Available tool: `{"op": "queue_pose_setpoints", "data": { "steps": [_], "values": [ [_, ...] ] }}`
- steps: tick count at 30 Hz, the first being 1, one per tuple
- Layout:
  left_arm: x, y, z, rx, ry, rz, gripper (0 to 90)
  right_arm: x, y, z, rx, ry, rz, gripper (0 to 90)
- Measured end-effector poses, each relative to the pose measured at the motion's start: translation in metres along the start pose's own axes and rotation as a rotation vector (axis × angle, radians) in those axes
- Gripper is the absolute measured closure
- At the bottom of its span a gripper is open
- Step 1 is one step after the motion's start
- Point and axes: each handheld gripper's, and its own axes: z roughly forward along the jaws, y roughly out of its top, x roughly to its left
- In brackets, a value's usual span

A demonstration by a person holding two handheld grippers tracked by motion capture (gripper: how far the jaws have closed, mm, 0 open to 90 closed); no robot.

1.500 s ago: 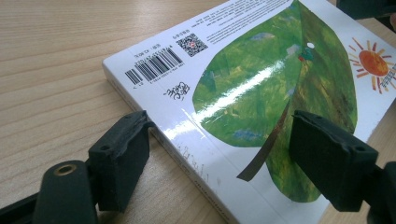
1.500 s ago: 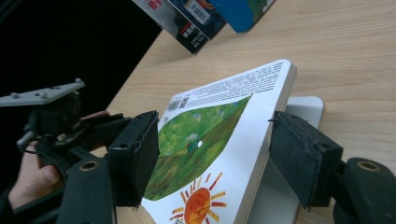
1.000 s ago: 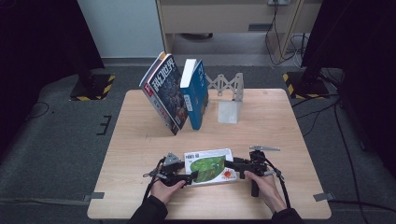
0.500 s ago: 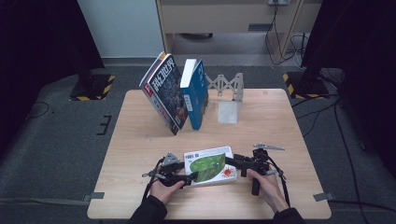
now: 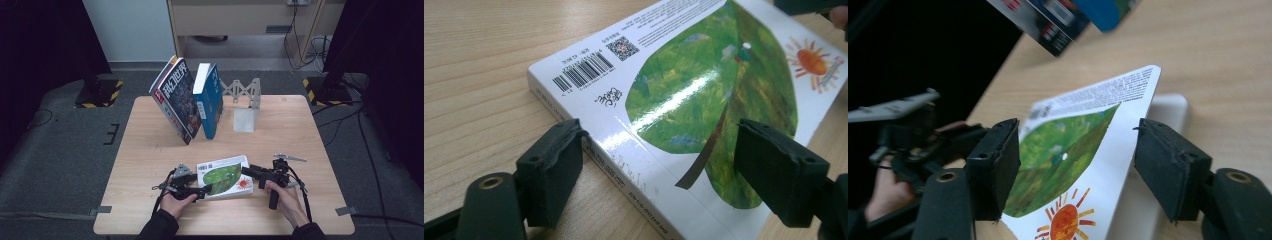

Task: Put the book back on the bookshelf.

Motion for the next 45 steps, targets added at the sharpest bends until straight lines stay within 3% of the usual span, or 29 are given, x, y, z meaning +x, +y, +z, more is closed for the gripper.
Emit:
{"op": "queue_pose_setpoints", "data": {
  "steps": [2, 5, 7, 11, 14, 18, 24, 27, 30, 35, 43, 45],
  "values": [
    [0.0, 0.0, 0.0, -0.001, 0.0, -0.002, 18.8, 0.003, 0.0, -0.001, -0.011, -0.004, -0.014, 35.2],
    [0.0, 0.0, 0.0, -0.002, 0.003, -0.004, 18.6, 0.0, -0.005, 0.004, 0.028, -0.048, -0.032, 34.0],
    [0.0, 0.0, 0.0, -0.005, 0.0, -0.011, 19.0, -0.001, -0.007, 0.004, 0.033, -0.046, -0.015, 33.8],
    [0.0, 0.0, 0.0, -0.006, 0.0, -0.016, 18.7, 0.001, -0.003, 0.0, -0.012, 0.003, 0.014, 36.8],
    [0.0, -0.001, 0.0, -0.013, -0.003, -0.025, 17.8, 0.004, -0.001, -0.004, -0.05, 0.042, 0.007, 38.0],
    [0.0, -0.001, 0.0, -0.014, -0.007, -0.028, 17.9, 0.006, -0.001, -0.004, -0.064, 0.051, -0.009, 37.6],
    [0.0, -0.001, 0.0, -0.015, -0.004, -0.027, 18.0, 0.004, -0.002, -0.005, -0.07, 0.059, 0.055, 37.3],
    [0.0, -0.001, 0.0, -0.015, -0.003, -0.028, 18.1, 0.004, -0.003, -0.004, -0.063, 0.037, 0.08, 37.1],
    [0.0, 0.0, 0.0, -0.016, -0.004, -0.029, 18.1, 0.002, -0.006, 0.0, -0.016, -0.036, 0.066, 37.1],
    [0.0, 0.0, 0.0, -0.017, -0.004, -0.029, 18.7, -0.005, -0.011, 0.005, 0.061, -0.08, 0.093, 38.4],
    [0.0, 0.0, 0.0, -0.015, -0.003, -0.026, 19.0, -0.008, -0.013, 0.007, 0.075, -0.09, 0.093, 37.8],
    [0.0, 0.0, 0.0, -0.015, -0.004, -0.028, 18.7, -0.004, -0.009, 0.003, 0.05, -0.059, 0.1, 38.1]
  ]
}}
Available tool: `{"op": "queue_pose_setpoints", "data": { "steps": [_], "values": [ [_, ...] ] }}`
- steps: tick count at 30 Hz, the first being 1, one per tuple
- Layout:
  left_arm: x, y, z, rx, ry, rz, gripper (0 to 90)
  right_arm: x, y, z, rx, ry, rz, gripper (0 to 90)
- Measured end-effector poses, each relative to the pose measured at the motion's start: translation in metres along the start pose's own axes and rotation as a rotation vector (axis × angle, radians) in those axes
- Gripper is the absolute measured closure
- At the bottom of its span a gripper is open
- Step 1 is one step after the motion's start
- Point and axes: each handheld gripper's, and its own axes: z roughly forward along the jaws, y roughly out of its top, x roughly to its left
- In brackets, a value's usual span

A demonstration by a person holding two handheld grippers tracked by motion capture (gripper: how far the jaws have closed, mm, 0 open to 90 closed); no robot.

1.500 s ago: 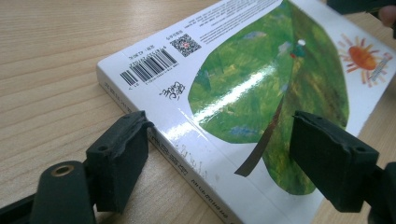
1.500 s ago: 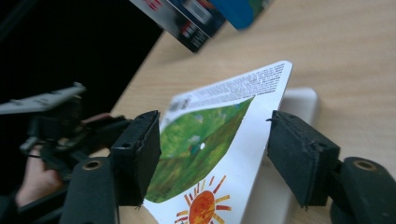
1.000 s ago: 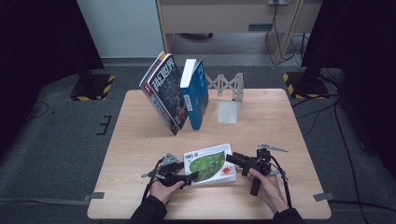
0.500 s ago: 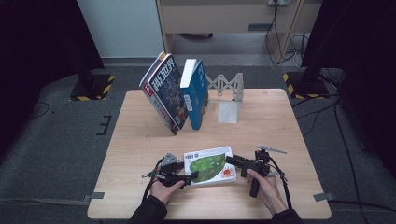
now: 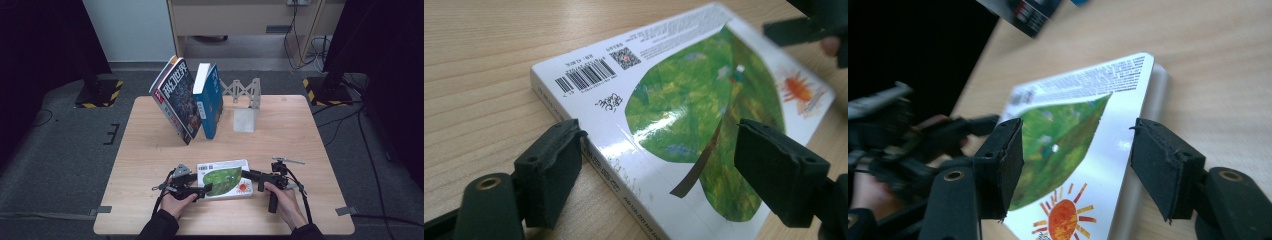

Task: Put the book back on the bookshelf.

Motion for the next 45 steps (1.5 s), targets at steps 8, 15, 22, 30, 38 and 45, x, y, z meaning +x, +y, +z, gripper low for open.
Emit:
{"op": "queue_pose_setpoints", "data": {
  "steps": [8, 15, 22, 30, 38, 45],
  "values": [
    [0.001, -0.001, -0.001, -0.002, -0.005, -0.007, 17.6, 0.009, 0.002, -0.006, -0.052, 0.074, -0.017, 39.3],
    [0.001, -0.001, -0.001, -0.004, -0.002, -0.01, 17.6, 0.004, 0.0, -0.004, -0.024, 0.06, -0.008, 39.3],
    [0.001, -0.001, -0.001, -0.005, 0.002, -0.011, 17.4, 0.003, -0.003, -0.003, -0.012, 0.053, 0.035, 40.0],
    [0.001, -0.001, -0.001, -0.013, 0.002, -0.011, 17.3, 0.013, 0.003, -0.008, -0.074, 0.093, -0.053, 46.8],
    [0.001, 0.0, -0.001, -0.013, 0.007, -0.008, 17.3, 0.003, 0.0, -0.005, -0.043, 0.089, 0.043, 44.5],
    [0.0, 0.0, -0.001, -0.013, 0.015, -0.005, 17.0, -0.001, -0.005, -0.001, -0.006, 0.04, 0.084, 44.6]
  ]
}}
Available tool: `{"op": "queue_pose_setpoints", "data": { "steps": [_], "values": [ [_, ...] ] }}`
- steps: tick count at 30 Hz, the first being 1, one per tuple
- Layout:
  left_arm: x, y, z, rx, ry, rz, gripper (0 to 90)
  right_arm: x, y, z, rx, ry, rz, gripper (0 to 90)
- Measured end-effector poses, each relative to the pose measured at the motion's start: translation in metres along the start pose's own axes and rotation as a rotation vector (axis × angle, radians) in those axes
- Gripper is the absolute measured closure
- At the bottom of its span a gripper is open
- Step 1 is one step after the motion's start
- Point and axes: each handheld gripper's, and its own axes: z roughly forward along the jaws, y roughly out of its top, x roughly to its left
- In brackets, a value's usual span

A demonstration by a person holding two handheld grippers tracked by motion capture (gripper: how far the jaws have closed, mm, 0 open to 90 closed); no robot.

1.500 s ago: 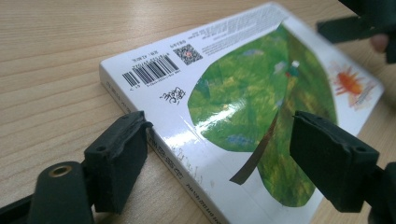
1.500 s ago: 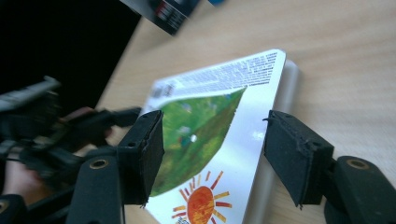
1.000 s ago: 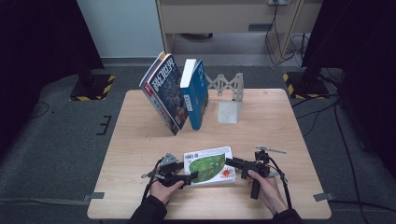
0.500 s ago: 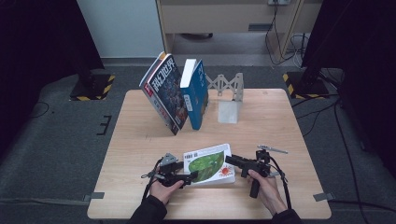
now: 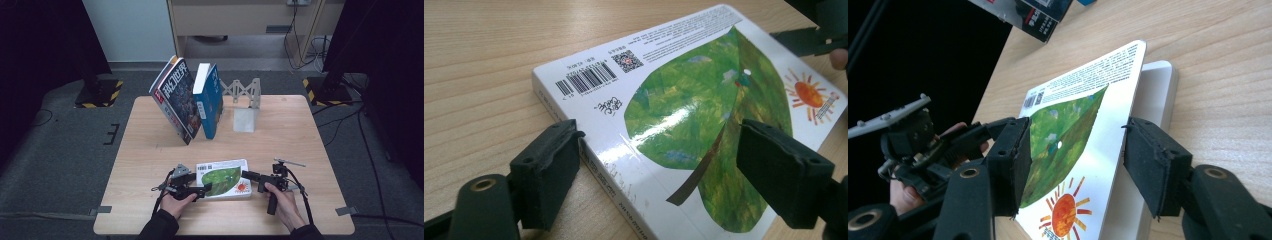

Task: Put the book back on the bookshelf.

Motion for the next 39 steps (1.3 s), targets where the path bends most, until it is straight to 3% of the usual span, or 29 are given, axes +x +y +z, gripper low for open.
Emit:
{"op": "queue_pose_setpoints", "data": {
  "steps": [5, 6, 7, 9, 11, 14, 19, 22, 24, 31, 39],
  "values": [
    [0.0, 0.0, 0.001, -0.004, -0.024, -0.012, 16.9, 0.012, 0.006, -0.006, -0.117, 0.115, -0.04, 44.9],
    [0.0, 0.0, 0.001, -0.005, -0.041, -0.017, 17.3, 0.013, 0.006, -0.006, -0.115, 0.123, -0.045, 46.0],
    [-0.002, -0.001, 0.002, -0.001, -0.063, -0.019, 19.7, 0.013, 0.005, -0.002, -0.077, 0.153, -0.025, 45.6],
    [-0.009, -0.001, 0.006, 0.017, -0.075, 0.002, 23.9, 0.016, -0.003, 0.01, -0.007, 0.138, -0.028, 45.6],
    [-0.015, 0.0, 0.008, 0.014, -0.069, 0.05, 22.7, 0.019, -0.007, 0.017, 0.022, 0.115, -0.063, 45.8],
    [-0.012, 0.0, 0.007, 0.012, -0.069, 0.036, 22.2, 0.019, -0.006, 0.017, 0.034, 0.114, -0.081, 47.7],
    [-0.01, 0.0, 0.005, 0.012, -0.065, 0.042, 22.8, 0.012, 0.003, 0.007, 0.03, 0.062, -0.119, 54.9],
    [-0.012, 0.0, 0.006, 0.02, -0.071, 0.051, 22.9, 0.007, 0.009, 0.002, 0.053, 0.026, -0.165, 63.2],
    [-0.012, 0.0, 0.007, 0.024, -0.074, 0.048, 23.2, 0.007, 0.012, 0.002, 0.078, -0.001, -0.223, 68.8],
    [-0.01, 0.0, 0.006, 0.02, -0.071, 0.037, 22.9, 0.007, 0.016, 0.003, 0.103, 0.029, -0.276, 73.3],
    [-0.008, 0.0, 0.005, 0.008, -0.075, 0.032, 21.4, 0.015, 0.017, -0.001, 0.083, 0.068, -0.374, 76.3]
  ]
}}
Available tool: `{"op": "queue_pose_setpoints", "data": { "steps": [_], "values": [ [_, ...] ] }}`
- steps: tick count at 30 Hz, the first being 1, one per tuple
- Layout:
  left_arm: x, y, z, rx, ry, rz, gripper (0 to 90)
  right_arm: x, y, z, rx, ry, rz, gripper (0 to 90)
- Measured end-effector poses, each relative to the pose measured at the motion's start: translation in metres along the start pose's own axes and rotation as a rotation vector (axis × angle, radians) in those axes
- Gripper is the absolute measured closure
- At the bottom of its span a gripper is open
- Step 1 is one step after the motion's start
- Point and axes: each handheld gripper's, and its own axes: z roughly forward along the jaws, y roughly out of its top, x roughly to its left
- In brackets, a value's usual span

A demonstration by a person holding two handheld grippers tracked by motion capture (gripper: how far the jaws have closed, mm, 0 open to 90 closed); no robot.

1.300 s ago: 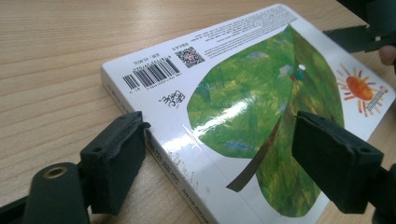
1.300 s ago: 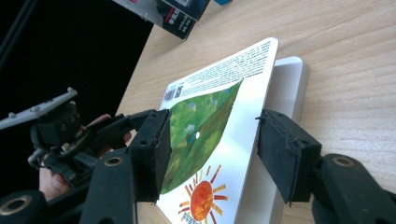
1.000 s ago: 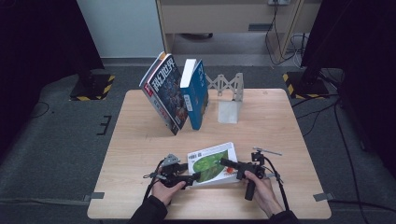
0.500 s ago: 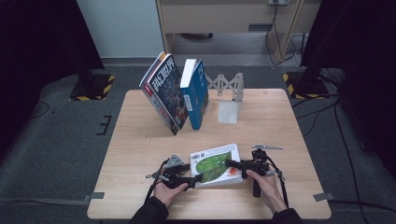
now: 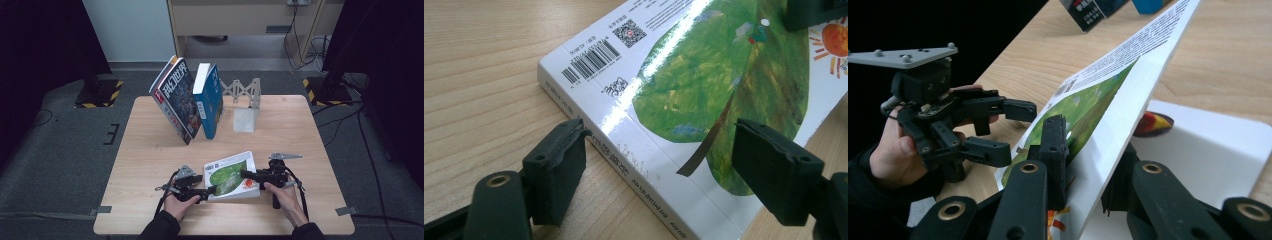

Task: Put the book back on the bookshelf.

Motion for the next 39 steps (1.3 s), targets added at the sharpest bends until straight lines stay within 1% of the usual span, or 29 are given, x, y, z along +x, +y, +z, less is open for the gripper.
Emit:
{"op": "queue_pose_setpoints", "data": {
  "steps": [3, 7, 8, 10, 11, 12, 13, 15, 16, 18, 19, 20, 22, 25, 27, 28, 30, 31, 32, 33, 35, 37, 39],
  "values": [
    [0.0, 0.0, 0.0, -0.004, -0.005, -0.001, 20.8, 0.003, 0.0, -0.001, -0.011, 0.004, -0.039, 76.4],
    [0.001, 0.001, -0.001, -0.02, -0.019, -0.007, 19.5, 0.009, 0.001, -0.005, -0.025, 0.035, -0.096, 78.5],
    [0.001, 0.001, -0.002, -0.021, -0.016, 0.0, 17.0, 0.011, 0.002, -0.005, -0.03, 0.048, -0.115, 79.3],
    [0.002, 0.002, -0.003, -0.032, -0.026, -0.006, 15.7, 0.015, 0.003, -0.008, -0.041, 0.065, -0.148, 79.8],
    [0.001, 0.002, -0.003, -0.039, -0.031, -0.015, 15.7, 0.017, 0.003, -0.009, -0.043, 0.069, -0.164, 80.0],
    [0.002, 0.002, -0.004, -0.036, -0.03, -0.016, 15.7, 0.017, 0.003, -0.01, -0.049, 0.077, -0.175, 80.3],
    [0.002, 0.002, -0.003, -0.034, -0.035, -0.017, 15.5, 0.018, 0.002, -0.012, -0.056, 0.087, -0.188, 80.8],
    [0.003, 0.002, -0.002, -0.038, -0.066, -0.039, 14.7, 0.019, 0.002, -0.014, -0.061, 0.099, -0.205, 81.9],
    [0.003, 0.002, -0.001, -0.043, -0.082, -0.042, 14.0, 0.019, 0.002, -0.015, -0.068, 0.109, -0.216, 82.8],
    [0.002, 0.002, 0.0, -0.052, -0.102, -0.035, 12.9, 0.02, 0.003, -0.016, -0.078, 0.127, -0.227, 84.1],
    [0.001, 0.002, 0.0, -0.062, -0.109, -0.018, 12.9, 0.02, 0.003, -0.016, -0.08, 0.135, -0.228, 84.4],
    [0.001, 0.003, 0.001, -0.062, -0.114, -0.018, 12.7, 0.02, 0.003, -0.016, -0.08, 0.139, -0.23, 84.5],
    [0.002, 0.003, 0.004, -0.063, -0.136, -0.034, 11.8, 0.02, 0.003, -0.017, -0.078, 0.144, -0.23, 84.5],
    [0.004, 0.005, 0.005, -0.071, -0.155, -0.055, 13.7, 0.018, 0.003, -0.017, -0.072, 0.143, -0.224, 84.5],
    [0.004, 0.005, 0.004, -0.083, -0.158, -0.062, 17.1, 0.017, 0.003, -0.018, -0.06, 0.134, -0.219, 84.4],
    [0.004, 0.006, 0.003, -0.087, -0.156, -0.056, 19.5, 0.017, 0.004, -0.019, -0.054, 0.13, -0.216, 84.3],
    [0.002, 0.007, 0.002, -0.092, -0.151, -0.049, 22.7, 0.015, 0.005, -0.02, -0.041, 0.104, -0.215, 83.0],
    [0.001, 0.007, 0.001, -0.092, -0.149, -0.046, 22.7, 0.014, 0.005, -0.021, -0.035, 0.096, -0.216, 82.2],
    [0.0, 0.007, 0.002, -0.092, -0.149, -0.045, 22.8, 0.014, 0.005, -0.021, -0.027, 0.077, -0.219, 80.8],
    [0.0, 0.007, 0.002, -0.096, -0.146, -0.048, 23.8, 0.014, 0.005, -0.021, -0.018, 0.053, -0.233, 79.6],
    [0.0, 0.008, 0.002, -0.101, -0.153, -0.065, 26.0, 0.014, 0.006, -0.022, -0.005, 0.031, -0.243, 77.7],
    [0.0, 0.008, 0.001, -0.105, -0.147, -0.061, 29.8, 0.015, 0.005, -0.021, 0.027, -0.022, -0.28, 73.3],
    [-0.001, 0.009, 0.001, -0.115, -0.155, -0.059, 31.0, 0.015, 0.004, -0.02, 0.047, -0.043, -0.288, 70.9]
  ]
}}
